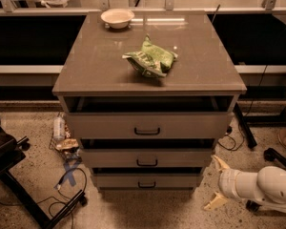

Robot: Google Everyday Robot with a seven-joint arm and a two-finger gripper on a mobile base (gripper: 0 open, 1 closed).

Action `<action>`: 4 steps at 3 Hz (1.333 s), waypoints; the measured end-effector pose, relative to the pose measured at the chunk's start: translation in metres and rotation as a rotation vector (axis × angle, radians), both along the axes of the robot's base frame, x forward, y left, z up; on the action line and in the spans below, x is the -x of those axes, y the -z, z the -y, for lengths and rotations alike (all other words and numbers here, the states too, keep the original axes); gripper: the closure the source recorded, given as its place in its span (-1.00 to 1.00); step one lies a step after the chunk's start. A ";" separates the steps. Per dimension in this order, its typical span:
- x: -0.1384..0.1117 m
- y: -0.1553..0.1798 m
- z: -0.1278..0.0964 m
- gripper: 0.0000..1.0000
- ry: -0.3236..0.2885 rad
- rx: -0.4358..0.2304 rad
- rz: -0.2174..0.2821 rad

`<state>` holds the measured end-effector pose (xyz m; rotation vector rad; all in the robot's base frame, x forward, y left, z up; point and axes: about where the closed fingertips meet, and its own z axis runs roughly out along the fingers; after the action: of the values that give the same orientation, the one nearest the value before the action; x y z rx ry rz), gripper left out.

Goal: Open bottom drawer

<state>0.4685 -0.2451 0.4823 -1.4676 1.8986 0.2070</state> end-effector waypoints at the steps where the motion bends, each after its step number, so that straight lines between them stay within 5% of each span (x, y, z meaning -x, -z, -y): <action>1: 0.000 0.004 -0.001 -1.00 -0.001 -0.003 -0.009; 2: -0.002 0.032 -0.007 -1.00 -0.008 -0.023 -0.068; 4: -0.019 0.137 -0.016 -1.00 -0.027 -0.101 -0.190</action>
Offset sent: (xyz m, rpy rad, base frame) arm 0.0041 0.0110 -0.0632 0.0440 0.1376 0.0103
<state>0.4876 -0.2286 0.3448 -1.4489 1.9869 0.4625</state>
